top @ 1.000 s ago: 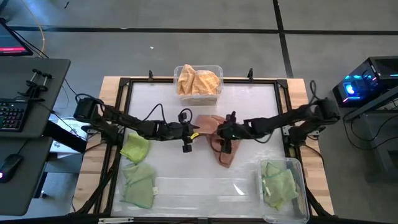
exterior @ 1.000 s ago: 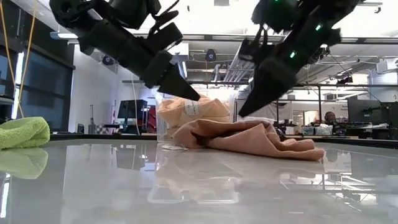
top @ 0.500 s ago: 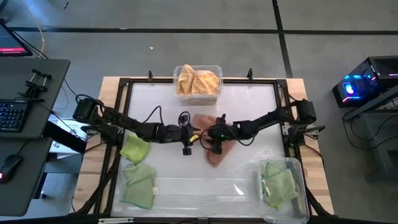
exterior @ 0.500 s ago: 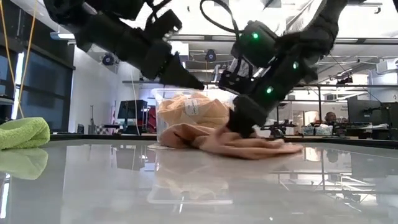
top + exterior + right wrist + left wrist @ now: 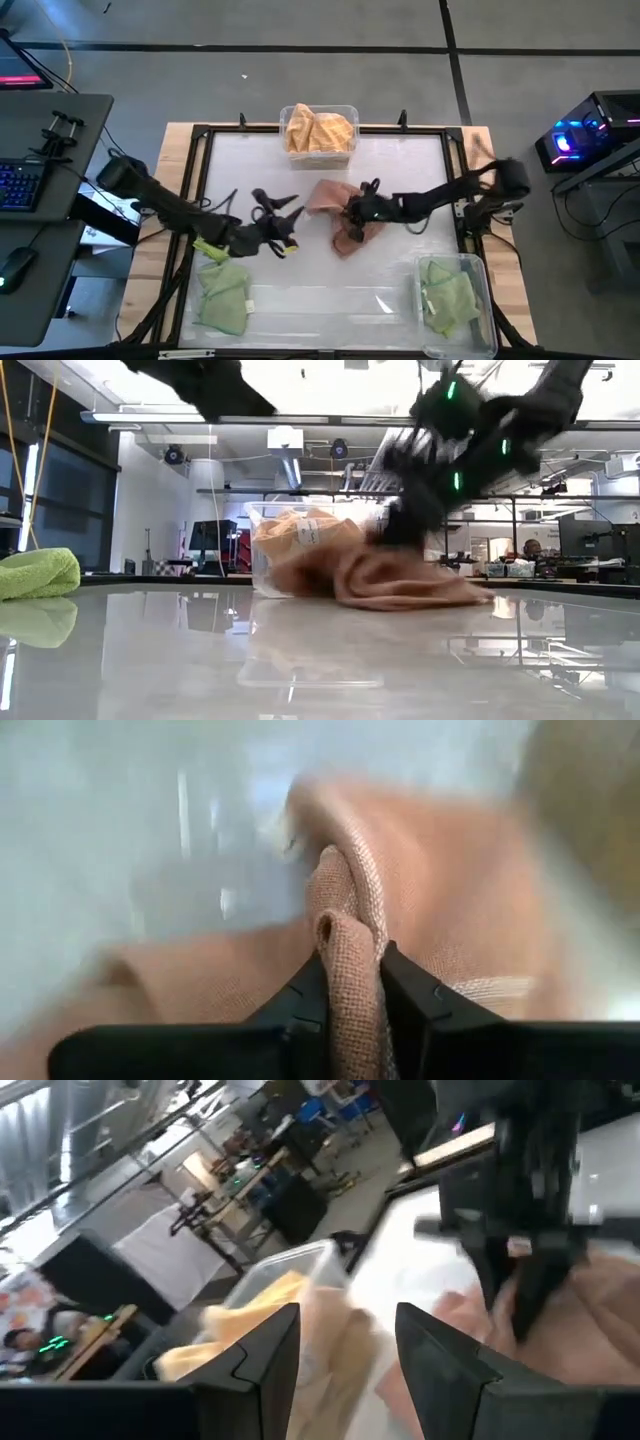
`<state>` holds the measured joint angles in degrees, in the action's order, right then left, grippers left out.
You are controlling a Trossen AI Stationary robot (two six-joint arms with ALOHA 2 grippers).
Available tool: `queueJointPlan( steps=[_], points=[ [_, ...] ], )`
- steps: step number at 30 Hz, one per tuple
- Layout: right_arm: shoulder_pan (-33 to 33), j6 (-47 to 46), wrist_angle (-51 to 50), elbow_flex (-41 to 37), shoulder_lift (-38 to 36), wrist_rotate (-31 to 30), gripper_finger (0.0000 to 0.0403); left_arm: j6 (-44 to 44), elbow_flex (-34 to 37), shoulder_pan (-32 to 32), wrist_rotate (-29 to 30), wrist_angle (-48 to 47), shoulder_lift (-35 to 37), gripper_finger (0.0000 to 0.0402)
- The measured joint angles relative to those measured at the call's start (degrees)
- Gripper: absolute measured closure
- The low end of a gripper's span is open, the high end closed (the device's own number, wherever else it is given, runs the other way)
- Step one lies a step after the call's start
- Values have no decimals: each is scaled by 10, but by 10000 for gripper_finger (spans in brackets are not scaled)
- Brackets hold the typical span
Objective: Sort towels by color in basket
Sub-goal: Put the brown towel into the top transparent bin
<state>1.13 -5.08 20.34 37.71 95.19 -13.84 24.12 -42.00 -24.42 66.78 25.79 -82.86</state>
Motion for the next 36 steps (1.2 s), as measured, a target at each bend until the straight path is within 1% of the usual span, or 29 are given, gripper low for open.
queueJointPlan(
  steps=[3,5,7,10,13,16,18,19,22,24,26,28,30,33,36],
  points=[
    [0,16,13,3,-73,-3,364,-42,0,-13,22,-89,55,248],
    [1,20,5,5,-118,-3,364,-104,1,-15,24,-167,90,248],
    [-3,17,-25,32,-159,-3,364,-167,18,-14,24,-220,122,248],
    [-16,48,-101,114,-203,-7,364,-224,62,-8,24,-215,154,248],
    [-45,83,-201,231,-200,-10,364,-246,102,-1,26,-192,174,248],
    [-95,142,-278,372,-155,-12,364,-248,130,8,29,-162,187,248],
    [-139,173,-323,459,-106,-5,364,-246,143,12,28,-136,189,248],
    [-162,188,-339,505,-76,7,364,-243,150,13,29,-131,191,248],
    [-221,242,-381,615,24,37,364,-255,159,13,30,-117,188,248],
    [-252,257,-398,678,86,46,364,-275,161,9,30,-123,183,248],
    [-273,270,-432,732,140,76,364,-301,161,6,31,-127,178,248],
    [-287,277,-483,770,185,106,364,-325,160,0,34,-123,169,248],
    [-296,290,-542,792,219,118,364,-343,161,-4,34,-127,158,248],
    [-306,311,-615,803,245,127,364,-356,160,-8,35,-121,141,248],
    [-322,306,-642,795,255,177,361,-369,160,-9,35,-120,127,248]
  ],
)
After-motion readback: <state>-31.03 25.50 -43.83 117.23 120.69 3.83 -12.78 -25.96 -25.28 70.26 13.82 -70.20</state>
